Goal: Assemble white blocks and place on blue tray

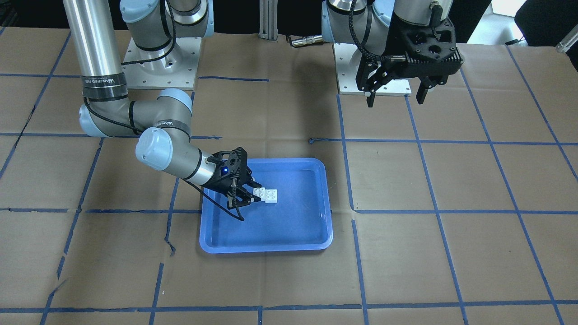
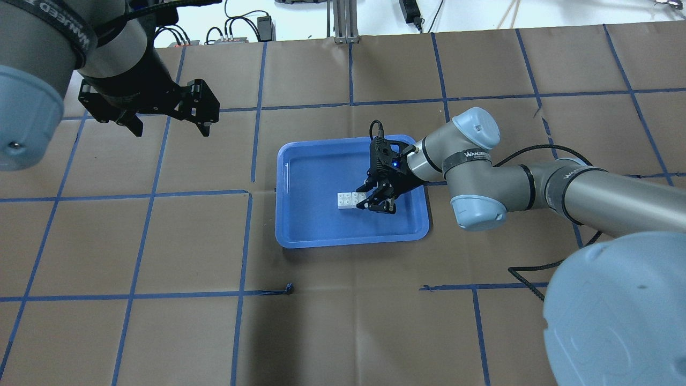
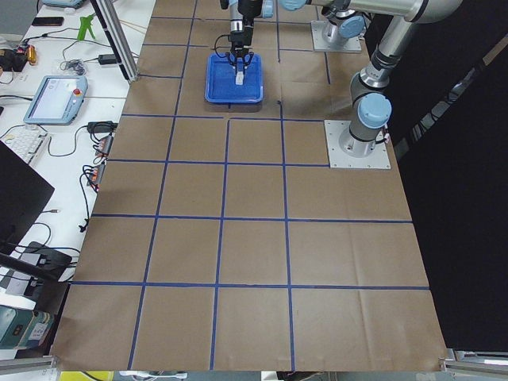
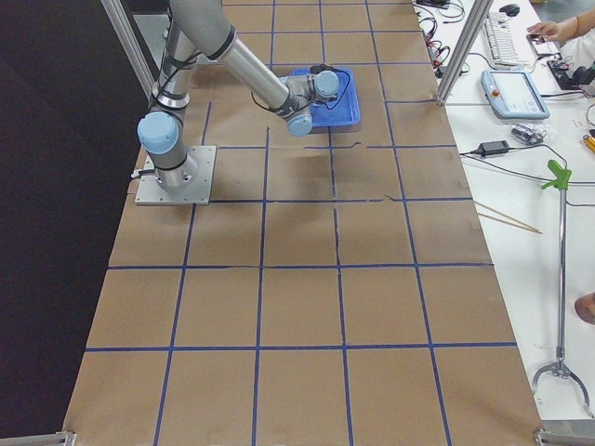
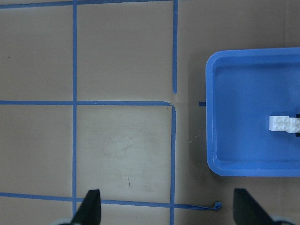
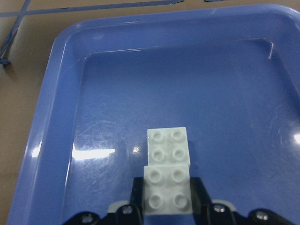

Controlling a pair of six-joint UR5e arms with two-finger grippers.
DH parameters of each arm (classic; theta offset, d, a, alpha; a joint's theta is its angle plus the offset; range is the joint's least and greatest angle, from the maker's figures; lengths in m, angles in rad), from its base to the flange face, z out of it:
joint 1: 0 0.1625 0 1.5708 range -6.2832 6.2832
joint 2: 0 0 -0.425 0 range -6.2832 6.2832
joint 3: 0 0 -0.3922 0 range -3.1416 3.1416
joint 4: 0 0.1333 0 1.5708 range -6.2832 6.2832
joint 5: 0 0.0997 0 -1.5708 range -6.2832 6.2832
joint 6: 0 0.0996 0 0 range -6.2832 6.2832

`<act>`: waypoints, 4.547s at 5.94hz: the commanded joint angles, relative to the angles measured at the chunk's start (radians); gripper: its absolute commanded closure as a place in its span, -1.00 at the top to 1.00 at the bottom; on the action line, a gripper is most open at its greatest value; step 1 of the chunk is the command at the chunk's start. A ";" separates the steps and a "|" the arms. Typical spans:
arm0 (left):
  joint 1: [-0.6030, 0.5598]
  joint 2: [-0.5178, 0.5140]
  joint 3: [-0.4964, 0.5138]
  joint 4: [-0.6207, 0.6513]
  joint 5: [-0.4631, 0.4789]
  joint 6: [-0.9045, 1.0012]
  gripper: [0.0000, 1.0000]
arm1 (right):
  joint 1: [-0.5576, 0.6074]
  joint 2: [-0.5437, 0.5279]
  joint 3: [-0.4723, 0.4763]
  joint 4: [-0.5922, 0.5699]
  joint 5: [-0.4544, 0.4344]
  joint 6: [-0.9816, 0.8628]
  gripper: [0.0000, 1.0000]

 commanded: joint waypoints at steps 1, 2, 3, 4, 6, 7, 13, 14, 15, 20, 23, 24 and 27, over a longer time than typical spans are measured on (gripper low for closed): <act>0.000 0.001 0.000 0.000 0.000 0.000 0.98 | 0.000 0.000 0.001 -0.003 0.000 0.026 -0.37; 0.000 0.001 0.000 0.000 0.000 0.000 0.98 | 0.000 0.002 0.001 -0.007 0.000 0.033 -0.37; 0.000 0.001 0.000 0.000 0.000 0.000 0.99 | 0.000 0.002 0.001 -0.006 -0.002 0.033 -0.37; 0.000 0.001 0.000 0.000 0.000 0.000 0.99 | 0.000 0.003 0.001 -0.006 -0.002 0.037 -0.27; 0.002 0.001 0.000 0.000 0.000 0.000 0.98 | 0.000 0.008 0.001 -0.004 0.000 0.037 -0.25; 0.002 0.001 0.000 0.000 0.000 0.000 0.98 | 0.000 0.008 0.001 -0.004 0.000 0.037 -0.20; 0.003 0.000 0.002 0.002 0.000 0.000 0.98 | 0.000 0.008 0.001 -0.006 0.002 0.037 0.07; 0.003 0.000 0.002 0.002 0.000 0.000 0.99 | 0.000 0.008 -0.001 -0.007 0.000 0.037 0.07; 0.003 0.001 0.003 0.002 0.000 0.000 0.99 | 0.000 0.009 -0.002 -0.012 0.000 0.037 0.07; 0.002 0.001 0.003 0.002 0.002 0.003 0.98 | -0.015 -0.085 -0.182 0.178 -0.156 0.289 1.00; 0.003 0.001 0.003 0.000 0.002 0.003 0.98 | -0.034 -0.190 -0.465 0.761 -0.472 0.710 1.00; 0.003 0.001 0.003 0.000 0.000 0.003 0.99 | -0.035 -0.221 -0.499 0.843 -0.527 0.808 1.00; 0.003 0.004 0.002 0.000 0.000 0.003 0.98 | -0.049 -0.433 -0.498 1.030 -0.717 1.321 1.00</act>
